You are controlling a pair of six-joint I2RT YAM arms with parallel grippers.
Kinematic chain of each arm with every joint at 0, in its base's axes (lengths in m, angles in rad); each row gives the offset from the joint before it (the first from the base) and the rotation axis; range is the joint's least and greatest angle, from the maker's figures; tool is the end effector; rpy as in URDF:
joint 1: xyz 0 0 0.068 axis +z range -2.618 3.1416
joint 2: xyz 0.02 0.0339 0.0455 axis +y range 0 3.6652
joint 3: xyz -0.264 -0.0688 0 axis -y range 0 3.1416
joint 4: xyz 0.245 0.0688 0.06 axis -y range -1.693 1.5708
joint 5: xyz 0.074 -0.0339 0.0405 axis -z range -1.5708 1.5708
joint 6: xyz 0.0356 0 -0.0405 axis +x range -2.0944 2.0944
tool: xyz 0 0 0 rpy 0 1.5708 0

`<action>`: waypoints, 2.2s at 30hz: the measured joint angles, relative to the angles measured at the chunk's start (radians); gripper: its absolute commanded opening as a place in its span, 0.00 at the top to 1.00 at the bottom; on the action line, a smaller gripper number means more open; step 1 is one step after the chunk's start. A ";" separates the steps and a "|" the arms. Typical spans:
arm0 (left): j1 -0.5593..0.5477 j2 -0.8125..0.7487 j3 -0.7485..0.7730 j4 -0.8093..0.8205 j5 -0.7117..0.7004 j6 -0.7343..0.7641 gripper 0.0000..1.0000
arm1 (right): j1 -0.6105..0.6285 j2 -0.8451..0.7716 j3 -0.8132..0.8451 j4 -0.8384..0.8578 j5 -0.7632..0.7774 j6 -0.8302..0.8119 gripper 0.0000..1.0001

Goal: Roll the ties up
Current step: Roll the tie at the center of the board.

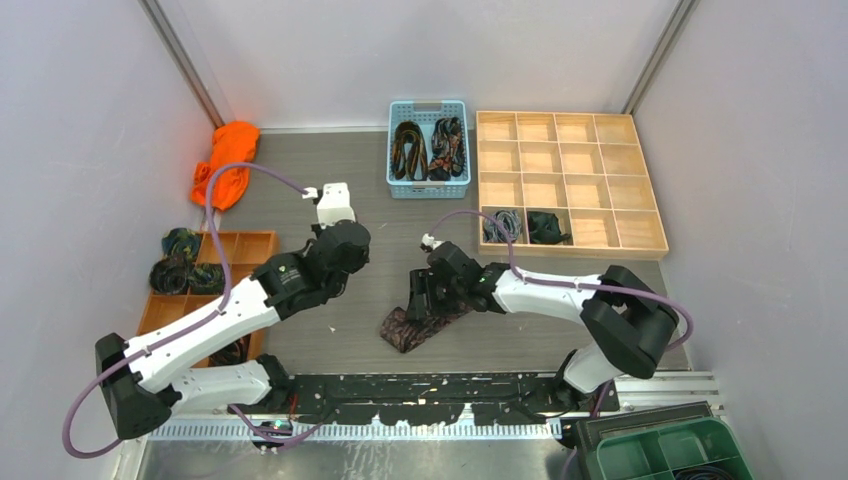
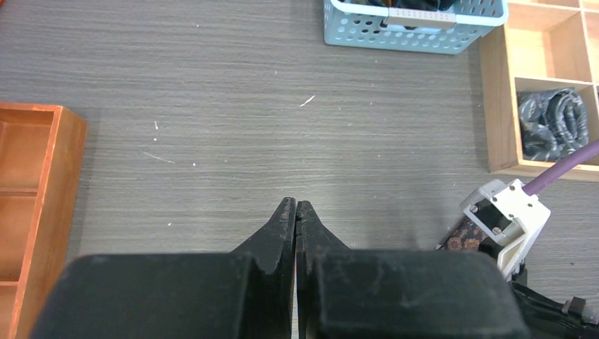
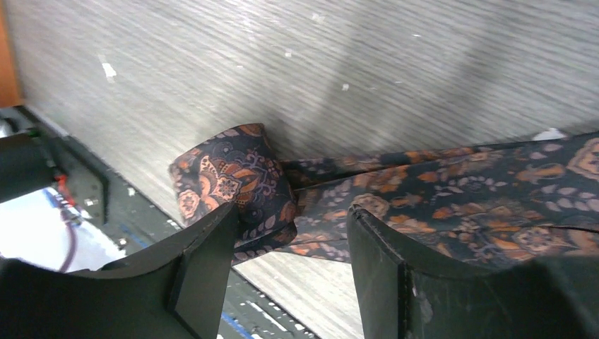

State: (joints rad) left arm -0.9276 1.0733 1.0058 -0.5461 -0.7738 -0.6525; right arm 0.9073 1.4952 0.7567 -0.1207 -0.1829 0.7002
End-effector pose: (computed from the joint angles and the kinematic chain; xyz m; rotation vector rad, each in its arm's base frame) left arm 0.1541 -0.1642 0.3316 -0.1413 1.9938 -0.1600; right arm 0.1752 0.2347 0.1736 -0.3622 2.6156 0.8740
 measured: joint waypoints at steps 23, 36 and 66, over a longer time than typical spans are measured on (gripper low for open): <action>0.100 0.122 -0.311 0.154 0.254 -0.145 1.00 | 0.000 -0.235 0.004 -0.206 0.282 -0.047 0.55; 0.171 0.362 -0.389 0.458 0.644 -0.209 1.00 | 0.017 -0.402 -0.183 -0.220 0.154 0.078 0.99; 0.023 0.331 -0.546 0.706 0.824 -0.393 1.00 | 0.162 -0.069 -0.267 0.223 0.063 0.246 0.98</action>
State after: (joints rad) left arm -0.9047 1.4044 0.4595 0.1600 0.0505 -1.0451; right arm 1.0695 1.4258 0.4900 0.1024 -0.1196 0.9459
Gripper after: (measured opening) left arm 0.005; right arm 0.039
